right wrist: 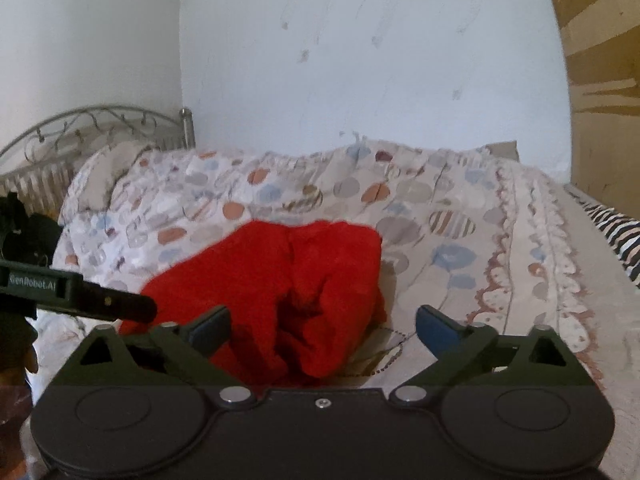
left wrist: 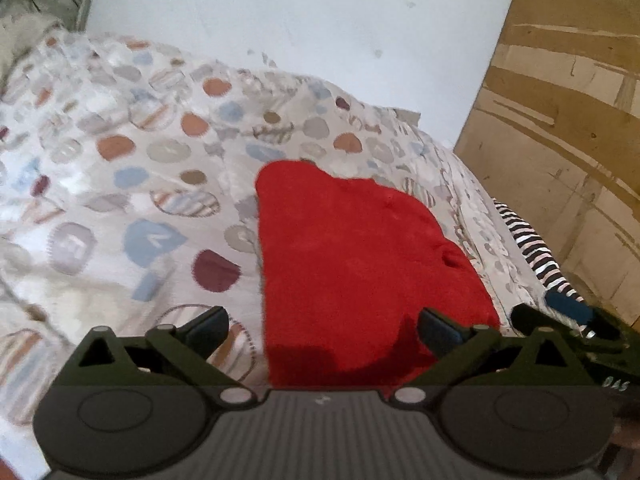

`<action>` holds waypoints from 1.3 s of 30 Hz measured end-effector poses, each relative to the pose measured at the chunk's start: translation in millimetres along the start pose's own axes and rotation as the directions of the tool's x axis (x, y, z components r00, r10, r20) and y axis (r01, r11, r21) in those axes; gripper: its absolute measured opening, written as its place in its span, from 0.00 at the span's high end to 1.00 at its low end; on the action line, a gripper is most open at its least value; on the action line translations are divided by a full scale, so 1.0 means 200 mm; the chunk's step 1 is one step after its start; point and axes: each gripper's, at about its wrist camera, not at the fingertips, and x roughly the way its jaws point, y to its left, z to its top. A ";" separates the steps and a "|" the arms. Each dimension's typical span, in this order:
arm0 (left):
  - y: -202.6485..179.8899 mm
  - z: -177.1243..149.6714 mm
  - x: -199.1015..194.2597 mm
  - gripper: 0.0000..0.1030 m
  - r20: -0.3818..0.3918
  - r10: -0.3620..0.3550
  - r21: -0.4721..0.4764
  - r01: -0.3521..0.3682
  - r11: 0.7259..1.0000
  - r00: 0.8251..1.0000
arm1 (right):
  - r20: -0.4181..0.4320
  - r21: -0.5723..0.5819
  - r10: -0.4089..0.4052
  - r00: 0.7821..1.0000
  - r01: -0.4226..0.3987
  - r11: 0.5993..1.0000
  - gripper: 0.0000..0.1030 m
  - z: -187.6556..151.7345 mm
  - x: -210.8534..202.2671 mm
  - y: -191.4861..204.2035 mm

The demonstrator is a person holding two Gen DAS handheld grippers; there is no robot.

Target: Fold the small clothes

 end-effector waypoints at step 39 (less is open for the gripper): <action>-0.06 -0.61 -0.90 0.00 0.212 0.203 0.078 -0.224 0.971 0.956 | 0.090 0.046 -0.144 0.986 0.140 0.989 0.00 -0.36 -0.90 0.30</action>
